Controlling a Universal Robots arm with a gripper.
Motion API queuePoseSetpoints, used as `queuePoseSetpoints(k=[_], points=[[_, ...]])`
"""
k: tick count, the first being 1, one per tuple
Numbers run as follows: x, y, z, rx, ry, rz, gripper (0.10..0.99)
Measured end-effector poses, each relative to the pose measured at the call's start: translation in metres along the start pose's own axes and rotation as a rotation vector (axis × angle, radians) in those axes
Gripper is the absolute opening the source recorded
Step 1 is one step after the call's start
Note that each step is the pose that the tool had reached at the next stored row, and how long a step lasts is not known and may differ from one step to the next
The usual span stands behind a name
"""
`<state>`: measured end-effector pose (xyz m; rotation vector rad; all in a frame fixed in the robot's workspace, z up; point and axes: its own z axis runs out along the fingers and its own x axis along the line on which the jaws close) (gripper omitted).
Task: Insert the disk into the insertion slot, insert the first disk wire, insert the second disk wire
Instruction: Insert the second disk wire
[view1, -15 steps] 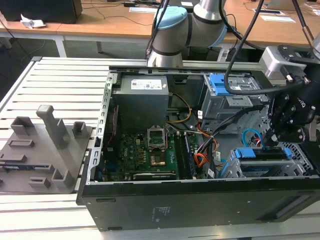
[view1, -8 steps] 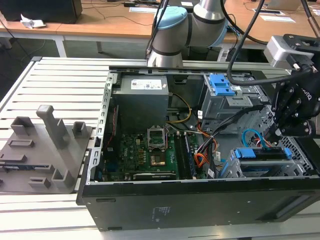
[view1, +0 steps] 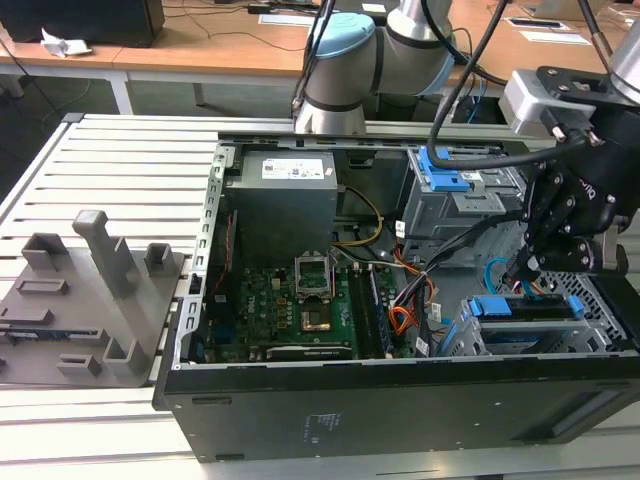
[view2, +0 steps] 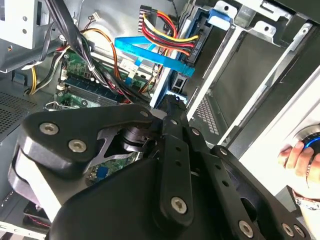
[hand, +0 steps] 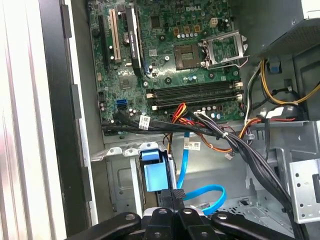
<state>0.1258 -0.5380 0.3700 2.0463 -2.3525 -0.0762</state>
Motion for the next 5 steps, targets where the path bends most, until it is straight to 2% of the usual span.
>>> queuePoseSetpoints(k=[5], points=[[-0.0001,0.0,0.0,0.0,0.0001,0.0,0.106]])
